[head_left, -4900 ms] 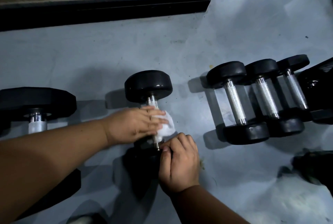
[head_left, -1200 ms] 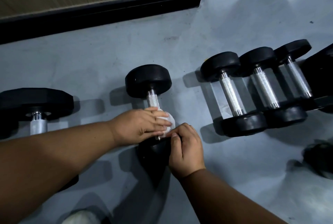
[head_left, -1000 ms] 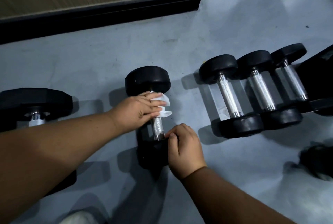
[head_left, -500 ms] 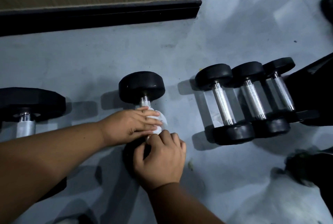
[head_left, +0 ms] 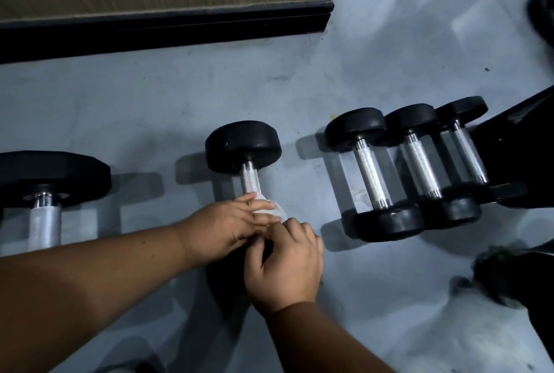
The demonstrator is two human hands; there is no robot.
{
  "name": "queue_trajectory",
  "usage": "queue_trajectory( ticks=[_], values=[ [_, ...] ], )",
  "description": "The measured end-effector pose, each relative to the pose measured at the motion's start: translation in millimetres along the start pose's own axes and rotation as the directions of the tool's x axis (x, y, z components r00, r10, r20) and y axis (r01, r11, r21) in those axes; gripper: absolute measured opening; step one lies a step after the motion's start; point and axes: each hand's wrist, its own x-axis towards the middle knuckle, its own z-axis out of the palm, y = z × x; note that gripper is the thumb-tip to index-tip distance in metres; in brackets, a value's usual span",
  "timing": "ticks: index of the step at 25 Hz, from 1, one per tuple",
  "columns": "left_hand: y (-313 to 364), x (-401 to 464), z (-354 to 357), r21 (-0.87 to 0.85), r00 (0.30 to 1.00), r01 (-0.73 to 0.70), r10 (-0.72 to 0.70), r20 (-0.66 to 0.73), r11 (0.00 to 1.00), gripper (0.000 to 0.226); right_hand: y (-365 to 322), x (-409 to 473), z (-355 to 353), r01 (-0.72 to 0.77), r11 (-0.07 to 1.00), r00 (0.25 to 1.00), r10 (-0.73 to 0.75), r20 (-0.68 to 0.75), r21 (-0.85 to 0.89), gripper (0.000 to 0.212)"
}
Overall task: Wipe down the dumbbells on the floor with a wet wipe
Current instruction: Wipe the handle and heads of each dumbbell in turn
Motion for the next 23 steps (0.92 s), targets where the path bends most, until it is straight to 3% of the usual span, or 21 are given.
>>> queue_trajectory(
  ticks=[3,6,10,14,17,23],
  values=[
    [-8.7,9.9,-13.7,0.055,0.994,-0.103,0.101,0.036,0.993,0.037,0.8,-0.1,0.2,-0.017,1.000,1.000,0.017,0.006,-0.004,0.019],
    [-29.8,18.2,-32.5,0.019,0.995,0.018,-0.016,-0.095,1.000,0.049,0.8,0.6,0.7,-0.029,1.000,0.999,0.029,0.021,0.007,0.018],
    [-16.6,18.1,-21.8,0.010,0.982,0.120,-0.117,-0.151,0.993,0.050,3.7,-0.9,-0.4,-0.017,1.000,0.999,0.017,0.035,-0.005,0.017],
    [8.6,3.2,-2.5,-0.044,0.995,-0.046,0.042,-0.086,0.998,0.039,5.4,2.3,-2.3,0.004,1.000,1.000,-0.005,0.029,0.011,0.019],
    [-10.2,13.6,-16.7,0.021,0.992,-0.125,0.125,0.008,0.992,0.040,7.8,3.9,-1.5,-0.002,1.000,1.000,0.002,0.018,0.020,0.018],
    [-37.2,31.6,-29.6,0.012,0.995,0.071,-0.070,-0.076,0.997,0.054,12.5,5.4,-3.2,-0.021,0.998,0.999,0.019,0.027,0.059,0.016]
  ],
)
